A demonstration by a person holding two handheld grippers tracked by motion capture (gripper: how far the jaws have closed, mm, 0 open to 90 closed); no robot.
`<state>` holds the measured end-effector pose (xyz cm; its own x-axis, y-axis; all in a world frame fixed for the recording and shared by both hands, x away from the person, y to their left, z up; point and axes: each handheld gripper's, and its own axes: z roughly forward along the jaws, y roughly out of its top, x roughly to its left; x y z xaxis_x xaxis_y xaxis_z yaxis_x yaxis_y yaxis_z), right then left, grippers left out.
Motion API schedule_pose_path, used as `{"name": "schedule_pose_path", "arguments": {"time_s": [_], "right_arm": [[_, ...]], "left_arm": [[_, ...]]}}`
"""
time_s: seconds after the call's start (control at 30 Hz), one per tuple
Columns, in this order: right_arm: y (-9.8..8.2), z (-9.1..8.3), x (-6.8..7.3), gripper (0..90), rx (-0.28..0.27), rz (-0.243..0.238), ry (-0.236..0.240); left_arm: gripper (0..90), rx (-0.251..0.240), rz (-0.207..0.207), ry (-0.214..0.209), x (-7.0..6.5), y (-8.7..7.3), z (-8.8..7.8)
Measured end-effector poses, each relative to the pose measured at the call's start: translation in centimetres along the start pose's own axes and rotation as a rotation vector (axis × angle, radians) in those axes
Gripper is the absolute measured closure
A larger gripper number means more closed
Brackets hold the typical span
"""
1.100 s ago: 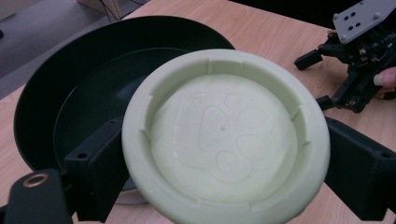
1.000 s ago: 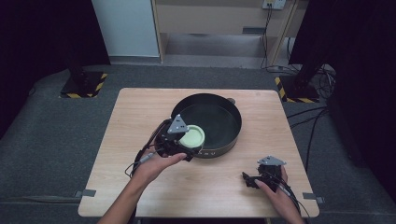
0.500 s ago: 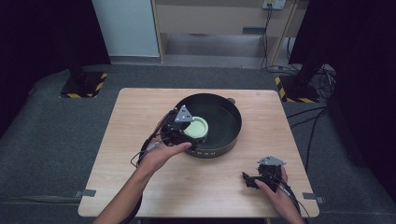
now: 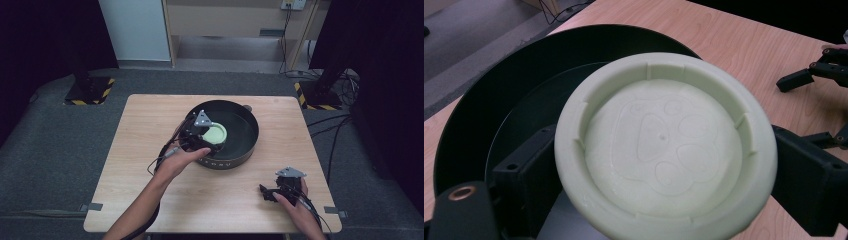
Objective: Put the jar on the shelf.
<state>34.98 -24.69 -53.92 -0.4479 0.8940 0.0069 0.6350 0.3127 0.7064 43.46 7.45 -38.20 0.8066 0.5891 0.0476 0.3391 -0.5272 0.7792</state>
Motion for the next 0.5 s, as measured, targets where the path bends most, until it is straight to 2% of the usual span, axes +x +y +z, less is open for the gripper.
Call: {"name": "schedule_pose_path", "arguments": {"time_s": [0.1,0.5], "right_arm": [[0.0,0.0,0.0,0.3,0.0,0.0,0.0],[0.0,0.0,0.0,0.3,0.0,0.0,0.0]], "left_arm": [[9.8,0.001,0.01,0.004,-0.2,0.3,0.4],[9.8,0.0,0.003,0.017,0.3,0.8,1.8]]}}
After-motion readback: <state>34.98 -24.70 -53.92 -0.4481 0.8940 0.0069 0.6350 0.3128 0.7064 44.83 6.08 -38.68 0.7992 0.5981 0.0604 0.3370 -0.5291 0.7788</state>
